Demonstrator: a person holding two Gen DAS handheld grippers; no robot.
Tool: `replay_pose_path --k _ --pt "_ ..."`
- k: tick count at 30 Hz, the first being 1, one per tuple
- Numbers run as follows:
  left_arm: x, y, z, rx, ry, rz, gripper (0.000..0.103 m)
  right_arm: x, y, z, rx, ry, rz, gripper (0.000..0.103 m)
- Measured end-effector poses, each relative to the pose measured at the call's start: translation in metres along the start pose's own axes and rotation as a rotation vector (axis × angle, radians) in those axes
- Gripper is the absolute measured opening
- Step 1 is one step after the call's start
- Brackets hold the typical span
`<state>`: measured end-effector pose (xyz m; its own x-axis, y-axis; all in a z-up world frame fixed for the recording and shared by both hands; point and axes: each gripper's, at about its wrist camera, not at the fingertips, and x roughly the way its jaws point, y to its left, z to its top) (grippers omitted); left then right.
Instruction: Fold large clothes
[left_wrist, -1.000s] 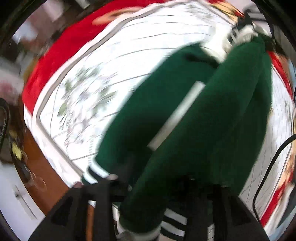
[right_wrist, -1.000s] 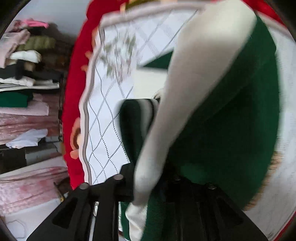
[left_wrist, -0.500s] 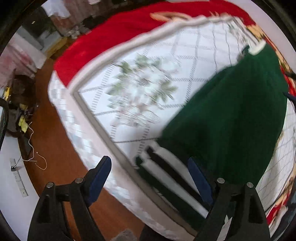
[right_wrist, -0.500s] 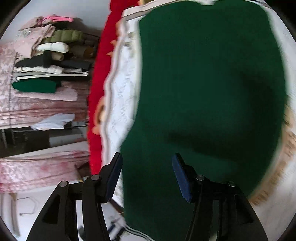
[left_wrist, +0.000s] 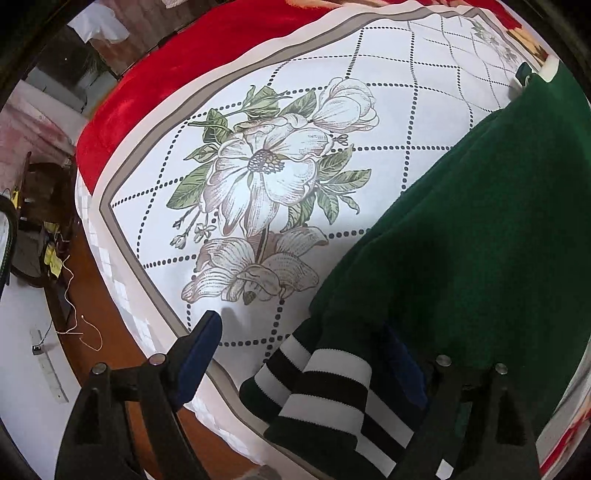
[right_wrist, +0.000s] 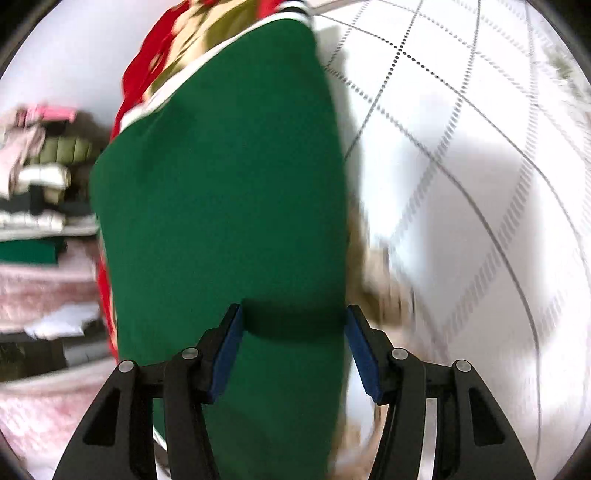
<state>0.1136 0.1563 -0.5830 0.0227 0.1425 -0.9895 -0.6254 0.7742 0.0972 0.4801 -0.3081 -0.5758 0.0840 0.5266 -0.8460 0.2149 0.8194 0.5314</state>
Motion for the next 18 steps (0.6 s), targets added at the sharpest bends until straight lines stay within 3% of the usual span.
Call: replay_pose_path --k 3,4,7,10,15,18 --pt "0.003 -0.003 0.006 0.01 -0.014 0.011 0.088 0.019 -0.013 0.022 0.082 -0.013 0.128 0.057" --pt "0.004 -0.005 0.008 0.015 -0.021 0.016 0.088 0.02 -0.013 0.022 0.079 -0.023 0.128 0.043" --pt "0.006 -0.014 0.02 0.03 -0.046 0.036 0.088 0.007 -0.018 0.009 0.103 -0.066 0.135 0.019" --pt "0.005 -0.02 0.038 0.04 -0.071 0.046 0.088 -0.023 -0.034 -0.017 0.213 -0.148 0.118 0.017" --pt "-0.021 -0.028 0.07 0.068 -0.122 -0.033 0.088 -0.097 -0.113 -0.109 0.476 -0.248 0.004 0.016" --pt "-0.05 -0.03 0.079 0.078 -0.168 -0.074 0.086 -0.126 -0.139 -0.18 0.502 -0.207 -0.111 0.018"
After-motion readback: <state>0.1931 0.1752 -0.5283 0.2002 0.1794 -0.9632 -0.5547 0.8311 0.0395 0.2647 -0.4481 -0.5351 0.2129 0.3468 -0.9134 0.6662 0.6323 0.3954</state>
